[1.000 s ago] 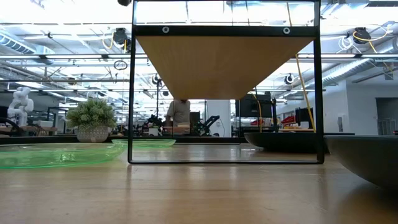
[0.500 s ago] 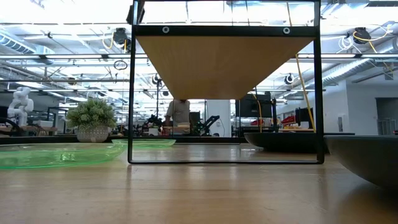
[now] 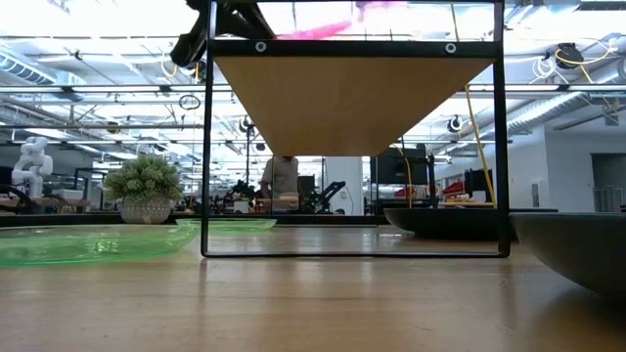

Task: Place and stack plates onto a shelf
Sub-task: Stack the pink plate on top of the other pink plate on the shelf

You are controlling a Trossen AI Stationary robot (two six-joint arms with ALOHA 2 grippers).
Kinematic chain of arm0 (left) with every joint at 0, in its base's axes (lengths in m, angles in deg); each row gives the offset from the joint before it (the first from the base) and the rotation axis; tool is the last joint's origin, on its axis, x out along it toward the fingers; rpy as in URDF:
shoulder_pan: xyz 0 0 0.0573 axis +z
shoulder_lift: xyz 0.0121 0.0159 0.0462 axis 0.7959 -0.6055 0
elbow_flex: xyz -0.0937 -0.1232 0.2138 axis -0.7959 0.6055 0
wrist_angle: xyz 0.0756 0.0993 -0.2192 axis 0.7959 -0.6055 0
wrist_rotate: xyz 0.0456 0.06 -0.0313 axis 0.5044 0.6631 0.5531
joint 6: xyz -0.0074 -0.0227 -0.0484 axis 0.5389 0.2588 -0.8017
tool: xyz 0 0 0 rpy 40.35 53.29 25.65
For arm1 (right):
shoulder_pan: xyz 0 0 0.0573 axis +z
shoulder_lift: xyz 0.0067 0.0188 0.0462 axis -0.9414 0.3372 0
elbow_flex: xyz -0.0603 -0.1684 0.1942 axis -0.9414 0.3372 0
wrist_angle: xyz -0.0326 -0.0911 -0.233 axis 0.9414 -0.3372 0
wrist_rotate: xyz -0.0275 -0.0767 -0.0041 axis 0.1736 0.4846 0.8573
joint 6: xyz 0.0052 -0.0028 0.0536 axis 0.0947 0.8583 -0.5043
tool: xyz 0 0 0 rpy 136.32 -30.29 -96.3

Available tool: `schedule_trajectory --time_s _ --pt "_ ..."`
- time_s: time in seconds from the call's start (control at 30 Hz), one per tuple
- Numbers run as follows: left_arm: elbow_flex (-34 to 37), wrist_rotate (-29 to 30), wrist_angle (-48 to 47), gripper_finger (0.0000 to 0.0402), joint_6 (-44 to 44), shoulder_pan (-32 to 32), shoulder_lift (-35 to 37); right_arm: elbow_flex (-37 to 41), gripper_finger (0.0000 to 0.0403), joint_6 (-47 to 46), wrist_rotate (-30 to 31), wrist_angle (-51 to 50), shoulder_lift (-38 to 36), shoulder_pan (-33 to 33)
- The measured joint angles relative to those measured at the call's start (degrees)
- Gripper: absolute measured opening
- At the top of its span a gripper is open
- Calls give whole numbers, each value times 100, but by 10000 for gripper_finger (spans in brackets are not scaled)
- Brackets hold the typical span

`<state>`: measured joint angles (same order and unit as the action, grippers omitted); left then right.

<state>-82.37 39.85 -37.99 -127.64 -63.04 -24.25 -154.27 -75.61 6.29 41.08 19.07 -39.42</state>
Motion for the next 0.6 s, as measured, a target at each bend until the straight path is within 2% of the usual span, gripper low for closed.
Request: schedule_trajectory --time_s 0.27,0.6 --pt "14 -311 -145 3 -313 -88 -167 0 0 33 4 1 0 0" --pt "3 -363 -152 3 -572 -264 -393 0 0 42 4 1 0 0"
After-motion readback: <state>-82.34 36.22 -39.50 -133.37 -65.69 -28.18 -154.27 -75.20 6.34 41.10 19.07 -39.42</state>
